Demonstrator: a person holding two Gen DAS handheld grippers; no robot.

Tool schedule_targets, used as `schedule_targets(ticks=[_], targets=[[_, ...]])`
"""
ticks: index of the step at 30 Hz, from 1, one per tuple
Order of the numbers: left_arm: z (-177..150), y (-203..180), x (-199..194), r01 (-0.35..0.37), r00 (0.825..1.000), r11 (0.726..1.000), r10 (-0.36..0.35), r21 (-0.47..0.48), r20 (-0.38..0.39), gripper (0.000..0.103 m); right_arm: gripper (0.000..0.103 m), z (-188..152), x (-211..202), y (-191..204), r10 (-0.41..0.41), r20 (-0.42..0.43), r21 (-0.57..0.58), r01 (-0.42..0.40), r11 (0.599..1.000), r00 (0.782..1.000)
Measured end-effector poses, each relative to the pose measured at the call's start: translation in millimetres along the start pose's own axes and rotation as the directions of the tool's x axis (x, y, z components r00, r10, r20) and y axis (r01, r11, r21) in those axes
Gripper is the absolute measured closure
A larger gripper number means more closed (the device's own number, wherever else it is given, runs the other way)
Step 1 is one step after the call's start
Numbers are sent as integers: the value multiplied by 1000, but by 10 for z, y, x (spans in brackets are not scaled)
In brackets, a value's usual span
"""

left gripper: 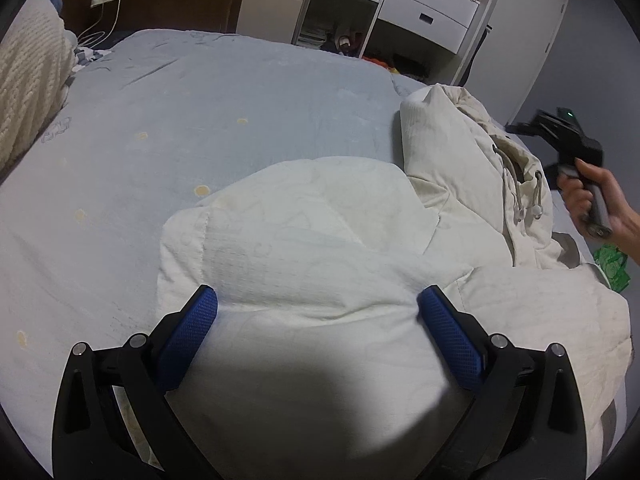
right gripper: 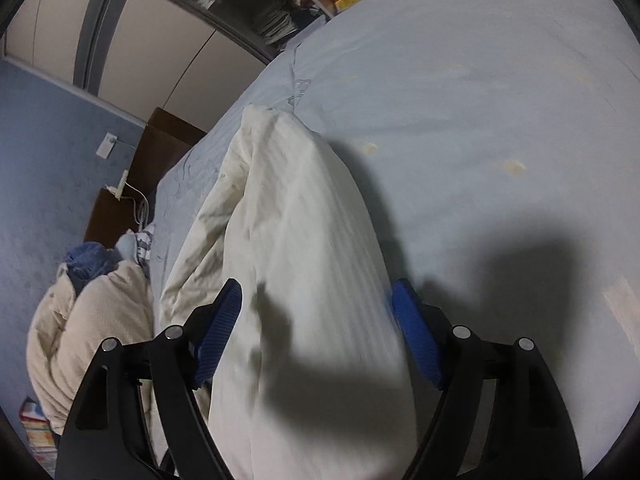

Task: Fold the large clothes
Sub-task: 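Move the right gripper to the jacket hood, then grasp the hood with the right gripper and lift it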

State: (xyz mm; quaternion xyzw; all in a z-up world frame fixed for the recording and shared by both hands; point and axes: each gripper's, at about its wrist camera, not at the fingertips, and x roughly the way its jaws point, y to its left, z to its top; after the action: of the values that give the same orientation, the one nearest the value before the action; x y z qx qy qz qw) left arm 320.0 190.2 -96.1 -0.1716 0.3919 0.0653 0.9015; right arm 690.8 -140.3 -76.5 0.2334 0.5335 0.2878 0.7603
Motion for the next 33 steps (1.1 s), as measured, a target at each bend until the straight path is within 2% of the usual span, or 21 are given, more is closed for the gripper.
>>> schedule_targets(ticks=[3, 5, 6, 7, 9, 15, 20, 22, 25, 28, 33], targets=[[-11, -26, 22, -8, 1000, 1000, 8, 6, 1, 5, 32, 125, 161, 45, -34, 3, -12, 34, 999, 999], [-14, -29, 35, -10, 1000, 1000, 10, 7, 2, 5, 48, 184, 209, 72, -47, 14, -16, 47, 999, 999], [-19, -28, 37, -11, 1000, 1000, 11, 6, 3, 5, 72, 191, 228, 88, -57, 12, -25, 57, 998, 998], [-22, -35, 37, -14, 1000, 1000, 14, 7, 5, 5, 84, 193, 241, 103, -61, 11, -37, 62, 997, 998], [-28, -47, 50, -23, 1000, 1000, 23, 12, 3, 5, 90, 145, 185, 185, -68, 33, -80, 71, 994, 997], [7, -111, 121, -51, 999, 998, 52, 26, -12, 5, 91, -103, -299, 638, -76, 114, -182, 96, 979, 991], [88, -162, 121, -87, 993, 996, 89, 32, -72, 5, 91, -600, -822, 1169, -128, 187, -369, 190, 910, 974], [154, -181, 37, -85, 989, 996, 85, 2, -122, 7, 91, -909, -1037, 1326, -133, 219, -440, 219, 871, 967], [175, -183, -179, -46, 989, 999, 43, -24, -139, 7, 91, -1318, -1229, 1451, -131, 245, -511, 243, 824, 961], [192, -253, -454, -8, 991, 999, 12, 34, -130, 7, 91, -1849, -1436, 1492, -119, 265, -574, 256, 778, 957], [358, -433, -914, 24, 995, 992, -12, 127, -97, 7, 91, -2551, -1625, 1408, -128, 282, -608, 280, 742, 951]])
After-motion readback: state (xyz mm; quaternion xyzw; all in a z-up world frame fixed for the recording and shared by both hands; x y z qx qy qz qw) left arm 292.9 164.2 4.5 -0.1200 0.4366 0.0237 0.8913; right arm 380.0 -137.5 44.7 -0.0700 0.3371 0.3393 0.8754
